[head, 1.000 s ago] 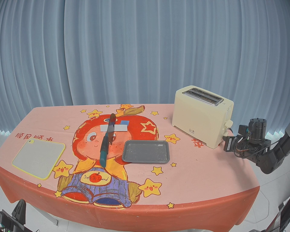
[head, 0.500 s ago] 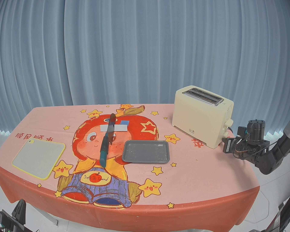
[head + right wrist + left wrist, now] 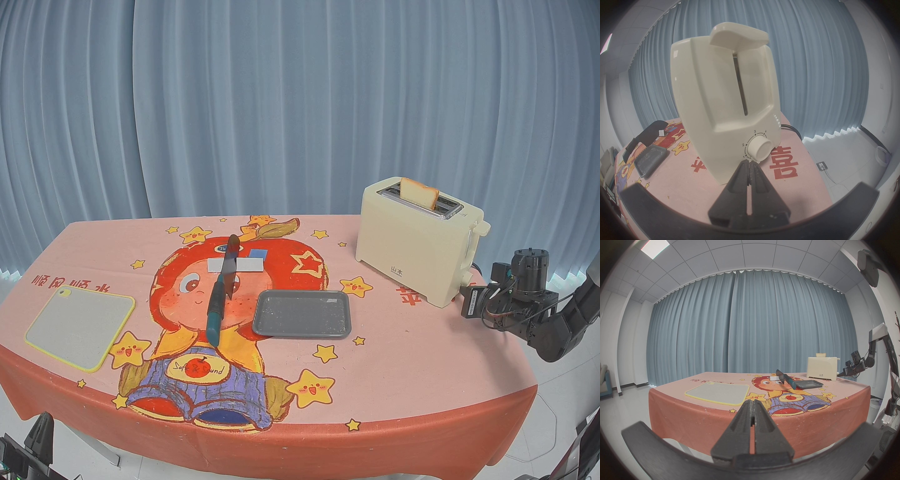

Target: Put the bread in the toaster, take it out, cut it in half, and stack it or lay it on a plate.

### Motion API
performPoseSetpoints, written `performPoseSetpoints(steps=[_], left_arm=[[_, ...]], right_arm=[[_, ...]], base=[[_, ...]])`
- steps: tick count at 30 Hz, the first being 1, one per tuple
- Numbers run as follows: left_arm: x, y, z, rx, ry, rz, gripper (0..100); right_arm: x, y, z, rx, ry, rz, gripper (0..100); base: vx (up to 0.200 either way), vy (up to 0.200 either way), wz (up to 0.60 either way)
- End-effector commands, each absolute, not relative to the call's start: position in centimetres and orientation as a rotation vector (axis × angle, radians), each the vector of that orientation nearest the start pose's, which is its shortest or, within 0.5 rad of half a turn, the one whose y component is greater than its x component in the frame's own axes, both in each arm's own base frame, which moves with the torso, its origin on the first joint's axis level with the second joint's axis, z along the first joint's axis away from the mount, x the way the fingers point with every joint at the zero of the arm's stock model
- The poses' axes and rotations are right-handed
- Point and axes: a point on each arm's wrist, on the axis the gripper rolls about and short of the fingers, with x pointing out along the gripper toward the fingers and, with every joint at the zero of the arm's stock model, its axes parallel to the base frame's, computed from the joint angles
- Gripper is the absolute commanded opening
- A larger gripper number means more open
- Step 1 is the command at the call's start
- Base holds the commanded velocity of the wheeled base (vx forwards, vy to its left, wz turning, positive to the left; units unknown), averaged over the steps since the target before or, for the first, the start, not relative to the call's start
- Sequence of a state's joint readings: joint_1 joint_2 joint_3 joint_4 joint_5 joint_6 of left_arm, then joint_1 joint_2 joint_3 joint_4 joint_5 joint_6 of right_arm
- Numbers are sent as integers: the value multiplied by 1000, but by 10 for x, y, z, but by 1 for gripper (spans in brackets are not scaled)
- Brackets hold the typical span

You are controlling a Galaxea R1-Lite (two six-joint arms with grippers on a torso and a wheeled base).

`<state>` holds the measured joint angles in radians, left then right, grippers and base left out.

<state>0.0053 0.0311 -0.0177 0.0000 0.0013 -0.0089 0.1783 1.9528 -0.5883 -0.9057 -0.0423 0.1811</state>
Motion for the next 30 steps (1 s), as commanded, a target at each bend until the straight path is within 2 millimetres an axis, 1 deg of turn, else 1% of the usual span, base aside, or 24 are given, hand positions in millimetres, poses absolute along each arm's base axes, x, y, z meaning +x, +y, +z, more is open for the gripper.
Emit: performPoseSetpoints(steps=[1,5,11,15,17,18,20,23,25,26,30], left_arm=[[-20,0,76,-9,32,8,0],[-20,0,76,-9,32,8,0],[-20,0,76,-9,32,8,0],[-20,0,76,-9,32,8,0],[-20,0,76,-9,32,8,0],[-20,0,76,-9,32,8,0],[-20,0,76,-9,32,8,0],[-20,0,76,-9,32,8,0],[-20,0,76,-9,32,8,0],[-20,0,76,-9,31,8,0],[-20,0,76,-9,32,8,0]], right_arm=[[309,55,80,129,452,94,0],[307,60,85,125,435,108,0],[294,71,108,114,370,113,0],[277,78,126,102,316,147,0],[274,80,130,94,303,152,0],[267,80,136,79,285,157,0],[263,80,139,66,275,160,0],[254,78,155,67,217,167,0],[253,78,157,69,209,167,0],[251,77,161,73,193,174,0],[251,77,161,76,190,184,0]], base=[[0,0,0],[0,0,0],[0,0,0],[0,0,0],[0,0,0],[0,0,0],[0,0,0],[0,0,0],[0,0,0],[0,0,0],[0,0,0]])
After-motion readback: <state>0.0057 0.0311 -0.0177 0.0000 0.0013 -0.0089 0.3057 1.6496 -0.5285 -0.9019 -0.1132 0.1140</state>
